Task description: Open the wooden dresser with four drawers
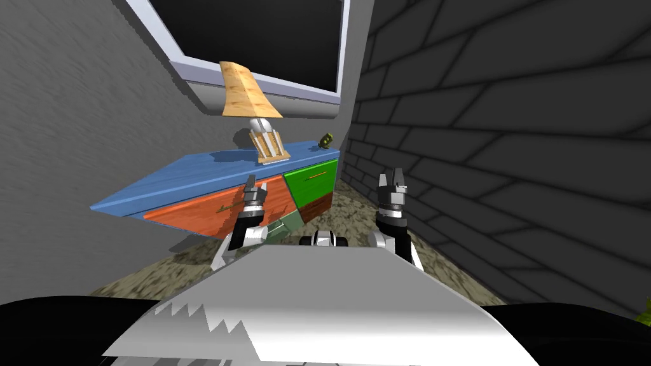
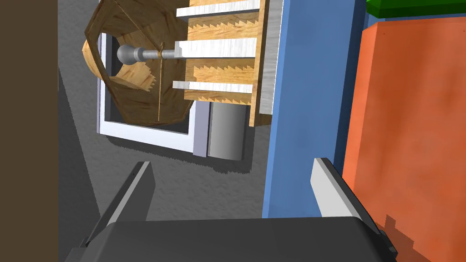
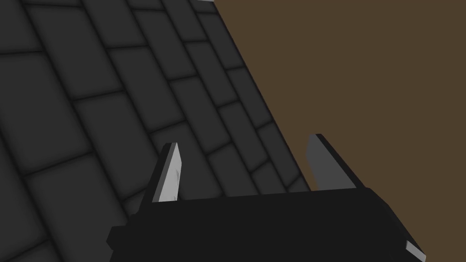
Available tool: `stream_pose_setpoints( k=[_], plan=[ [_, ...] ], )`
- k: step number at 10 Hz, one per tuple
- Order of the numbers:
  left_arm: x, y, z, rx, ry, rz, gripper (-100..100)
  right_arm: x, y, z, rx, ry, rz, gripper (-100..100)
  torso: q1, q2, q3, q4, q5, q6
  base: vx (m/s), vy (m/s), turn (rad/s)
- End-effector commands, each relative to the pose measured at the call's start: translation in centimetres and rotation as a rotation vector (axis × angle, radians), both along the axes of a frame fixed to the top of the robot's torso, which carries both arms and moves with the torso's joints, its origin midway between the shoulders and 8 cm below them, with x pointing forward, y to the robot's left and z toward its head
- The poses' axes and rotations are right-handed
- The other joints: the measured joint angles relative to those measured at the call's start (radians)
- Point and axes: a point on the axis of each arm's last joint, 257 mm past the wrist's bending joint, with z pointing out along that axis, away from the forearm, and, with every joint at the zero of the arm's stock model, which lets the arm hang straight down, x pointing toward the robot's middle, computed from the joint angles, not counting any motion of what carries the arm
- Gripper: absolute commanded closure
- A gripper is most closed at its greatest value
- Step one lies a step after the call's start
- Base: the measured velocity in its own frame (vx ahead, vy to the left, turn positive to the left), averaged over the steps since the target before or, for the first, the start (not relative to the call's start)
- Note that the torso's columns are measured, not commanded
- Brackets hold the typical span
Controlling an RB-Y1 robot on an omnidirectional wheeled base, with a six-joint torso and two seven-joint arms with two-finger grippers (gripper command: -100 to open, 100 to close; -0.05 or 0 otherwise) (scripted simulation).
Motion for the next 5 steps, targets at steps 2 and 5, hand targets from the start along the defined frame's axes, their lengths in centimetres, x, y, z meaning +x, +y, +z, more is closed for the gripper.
stream_pose_setpoints(
  k=[2, 5],
  plan=[
    [0.5, 1.6, -1.7, -0.019, 0.036, 0.019, -100, 0.0, 0.0, 0.0, 0.0, 0.0, 0.0, 0, -0.001, -0.001, 0.0, 0.0, 0.0, 0.0, 0.113, -0.162, 0.059],
    [0.9, 3.2, -3.2, -0.04, 0.068, 0.038, -100, 0.0, 0.0, 0.0, 0.0, 0.0, 0.0, 0, -0.001, 0.0, 0.0, 0.0, 0.0, 0.0, 0.118, -0.18, 0.073]
  ],
)
